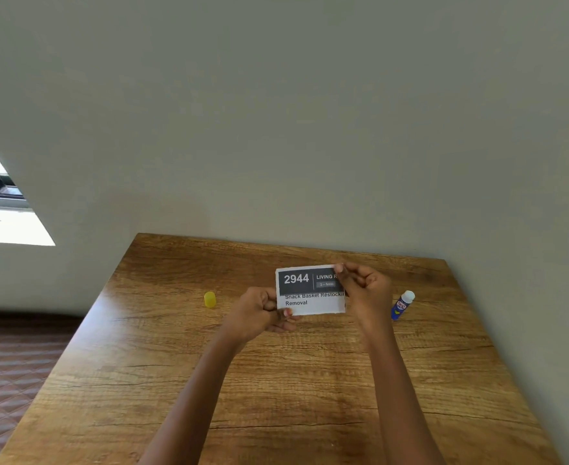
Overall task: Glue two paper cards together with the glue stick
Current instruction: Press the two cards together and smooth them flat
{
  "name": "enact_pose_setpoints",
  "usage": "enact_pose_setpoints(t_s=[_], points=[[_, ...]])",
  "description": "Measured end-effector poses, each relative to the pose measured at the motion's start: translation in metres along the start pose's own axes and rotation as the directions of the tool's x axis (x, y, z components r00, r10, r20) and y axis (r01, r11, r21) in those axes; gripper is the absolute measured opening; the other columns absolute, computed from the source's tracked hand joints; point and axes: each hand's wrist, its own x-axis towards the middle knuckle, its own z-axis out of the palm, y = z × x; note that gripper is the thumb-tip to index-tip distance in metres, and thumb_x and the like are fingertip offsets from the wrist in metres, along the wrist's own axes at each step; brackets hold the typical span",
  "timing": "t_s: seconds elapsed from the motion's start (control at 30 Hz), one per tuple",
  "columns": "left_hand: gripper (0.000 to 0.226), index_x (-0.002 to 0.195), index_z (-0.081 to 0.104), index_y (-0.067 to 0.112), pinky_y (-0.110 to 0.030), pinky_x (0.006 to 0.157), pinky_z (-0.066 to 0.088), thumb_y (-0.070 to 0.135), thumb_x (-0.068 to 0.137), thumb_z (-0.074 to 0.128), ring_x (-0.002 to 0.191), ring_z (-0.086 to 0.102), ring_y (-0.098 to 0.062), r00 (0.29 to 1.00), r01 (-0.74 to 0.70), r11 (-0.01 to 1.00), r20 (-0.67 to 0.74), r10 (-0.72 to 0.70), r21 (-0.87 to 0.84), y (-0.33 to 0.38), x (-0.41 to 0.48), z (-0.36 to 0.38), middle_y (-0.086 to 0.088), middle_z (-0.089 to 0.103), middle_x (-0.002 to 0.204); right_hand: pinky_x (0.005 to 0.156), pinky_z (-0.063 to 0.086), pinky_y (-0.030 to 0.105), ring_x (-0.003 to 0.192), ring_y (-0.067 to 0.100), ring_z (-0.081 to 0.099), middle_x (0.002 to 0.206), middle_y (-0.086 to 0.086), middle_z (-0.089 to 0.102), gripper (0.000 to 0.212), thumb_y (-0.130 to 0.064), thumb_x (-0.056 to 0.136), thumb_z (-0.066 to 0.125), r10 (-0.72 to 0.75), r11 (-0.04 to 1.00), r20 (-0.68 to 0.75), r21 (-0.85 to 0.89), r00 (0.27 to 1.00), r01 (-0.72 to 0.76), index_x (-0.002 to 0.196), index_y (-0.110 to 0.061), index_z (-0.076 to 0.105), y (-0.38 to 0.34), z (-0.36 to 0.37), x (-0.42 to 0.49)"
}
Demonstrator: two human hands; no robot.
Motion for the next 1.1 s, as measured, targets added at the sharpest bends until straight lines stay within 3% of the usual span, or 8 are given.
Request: enact_pose_setpoints(t_s=[0.2, 0.33, 0.47, 0.6, 0.8, 0.9, 1.0, 1.1], points=[[0.029, 0.105, 0.066, 0.009, -0.022, 0.073, 0.056, -0.003, 0.079, 0.066, 0.087, 0.070, -0.011, 0.996, -0.024, 1.000, 0.086, 0.022, 0.017, 0.005, -0.003, -0.006, -0.003, 0.074, 0.093, 0.058, 0.052, 0.018, 0.064, 0.004, 0.066, 0.071, -0.006, 0.073, 0.005, -0.023, 0.083, 0.068, -0.024, 0.999, -0.015, -0.039, 1.000, 0.024, 0.078, -0.022, 0.071, 0.004, 0.000, -0.001], [0.018, 0.101, 0.069, 0.010, -0.027, 0.073, 0.057, 0.015, 0.085, 0.065, 0.087, 0.070, -0.018, 0.994, -0.053, 0.999, -0.091, 0.052, -0.005, 0.007, -0.001, -0.007, -0.009, 0.075, 0.092, 0.057, 0.051, 0.020, 0.063, 0.004, 0.065, 0.072, -0.003, 0.073, 0.006, -0.023, 0.083, 0.068, -0.033, 0.995, -0.018, -0.091, 0.999, 0.031, 0.079, -0.021, 0.071, 0.015, 0.000, -0.006], [0.012, 0.094, 0.068, 0.006, -0.031, 0.065, 0.058, 0.014, 0.087, 0.062, 0.084, 0.071, -0.022, 0.962, -0.036, 0.999, -0.270, 0.031, -0.017, 0.004, 0.005, 0.000, -0.010, 0.074, 0.088, 0.061, 0.054, 0.025, 0.071, 0.008, 0.069, 0.080, -0.001, 0.074, 0.009, -0.025, 0.083, 0.068, 0.025, 0.996, 0.025, -0.085, 0.999, -0.023, 0.089, -0.018, 0.071, 0.021, 0.000, -0.007], [0.007, 0.088, 0.069, 0.011, -0.037, 0.066, 0.059, 0.016, 0.086, 0.064, 0.081, 0.071, -0.022, 0.944, -0.025, 1.000, -0.330, 0.023, -0.001, -0.001, 0.007, 0.001, -0.008, 0.074, 0.085, 0.059, 0.056, 0.023, 0.072, 0.011, 0.071, 0.082, 0.000, 0.075, 0.023, -0.021, 0.079, 0.072, 0.117, 0.976, 0.141, -0.202, 0.983, -0.088, 0.100, -0.011, 0.068, 0.033, -0.005, -0.009], [0.010, 0.086, 0.068, 0.007, -0.045, 0.067, 0.060, -0.002, 0.082, 0.064, 0.074, 0.072, -0.029, 0.914, 0.045, 0.999, -0.403, -0.052, -0.025, -0.008, 0.009, 0.002, -0.013, 0.073, 0.082, 0.065, 0.055, 0.037, 0.074, 0.019, 0.070, 0.078, 0.007, 0.074, 0.021, -0.024, 0.080, 0.072, 0.127, 0.941, 0.040, -0.322, 0.991, -0.107, 0.096, -0.011, 0.068, 0.052, -0.012, -0.007], [0.015, 0.091, 0.067, 0.003, -0.039, 0.066, 0.060, -0.002, 0.078, 0.069, 0.074, 0.072, -0.022, 0.923, 0.084, 0.996, -0.379, -0.073, 0.014, -0.015, 0.009, 0.004, -0.013, 0.073, 0.082, 0.067, 0.056, 0.040, 0.074, 0.018, 0.070, 0.080, 0.007, 0.074, 0.023, -0.024, 0.079, 0.073, 0.144, 0.923, 0.012, -0.361, 0.989, -0.130, 0.096, -0.009, 0.068, 0.059, -0.012, -0.006], [0.016, 0.090, 0.067, 0.002, -0.029, 0.057, 0.059, 0.000, 0.076, 0.072, 0.069, 0.072, -0.017, 0.914, 0.107, 0.993, -0.399, -0.076, 0.057, -0.021, 0.010, 0.005, -0.009, 0.073, 0.078, 0.064, 0.056, 0.033, 0.074, 0.014, 0.069, 0.083, 0.006, 0.073, 0.023, -0.024, 0.079, 0.073, 0.159, 0.899, 0.020, -0.416, 0.987, -0.137, 0.097, -0.010, 0.067, 0.064, -0.011, -0.005], [0.014, 0.089, 0.068, 0.002, -0.029, 0.056, 0.059, 0.001, 0.076, 0.072, 0.068, 0.072, -0.019, 0.897, 0.144, 0.988, -0.430, -0.103, 0.063, -0.027, 0.012, 0.004, -0.010, 0.073, 0.077, 0.054, 0.051, 0.019, 0.071, 0.010, 0.067, 0.081, 0.006, 0.072, 0.024, -0.022, 0.079, 0.074, 0.190, 0.889, 0.045, -0.433, 0.981, -0.152, 0.099, -0.010, 0.066, 0.067, -0.012, -0.006]])
